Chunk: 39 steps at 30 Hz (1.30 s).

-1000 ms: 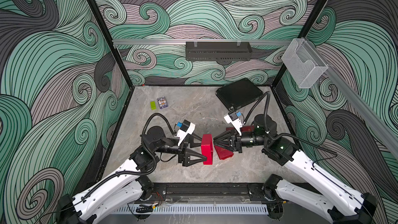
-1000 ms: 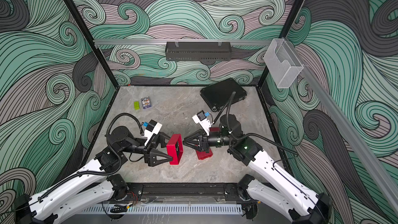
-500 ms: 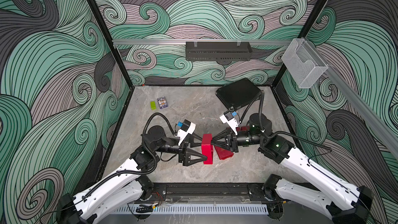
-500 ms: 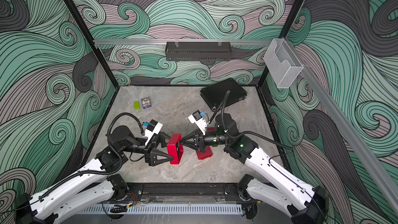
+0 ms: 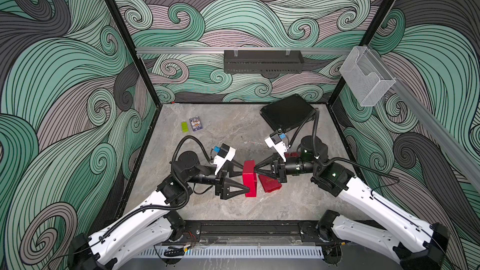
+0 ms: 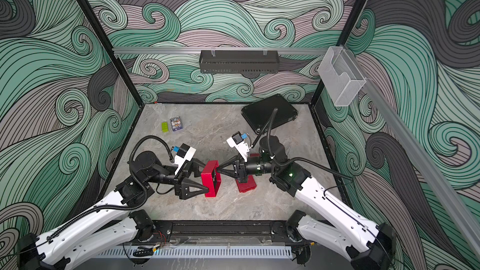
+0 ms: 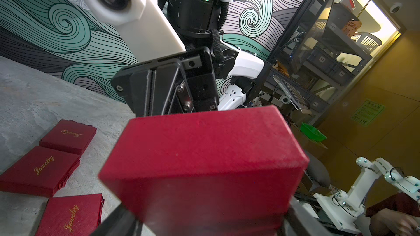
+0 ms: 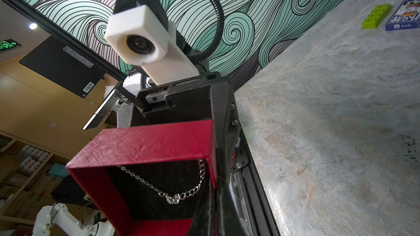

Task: Take the necklace out of the lift-off lid jewelry box
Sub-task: Place the jewelry box at the center of the board.

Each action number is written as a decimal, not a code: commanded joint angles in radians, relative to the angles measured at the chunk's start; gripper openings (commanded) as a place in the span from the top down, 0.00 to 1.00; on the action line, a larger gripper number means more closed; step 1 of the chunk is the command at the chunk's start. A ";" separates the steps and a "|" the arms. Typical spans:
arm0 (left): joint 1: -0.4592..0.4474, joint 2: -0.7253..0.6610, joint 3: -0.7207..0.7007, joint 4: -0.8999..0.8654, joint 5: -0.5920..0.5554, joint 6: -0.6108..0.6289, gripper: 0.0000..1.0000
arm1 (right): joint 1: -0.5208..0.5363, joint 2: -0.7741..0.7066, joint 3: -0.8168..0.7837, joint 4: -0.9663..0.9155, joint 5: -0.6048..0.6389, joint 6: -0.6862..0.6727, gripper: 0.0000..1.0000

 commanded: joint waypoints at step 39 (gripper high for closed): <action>0.002 -0.412 -0.292 -0.353 -0.986 0.073 0.15 | 0.091 0.491 0.085 -0.502 0.642 -0.099 1.00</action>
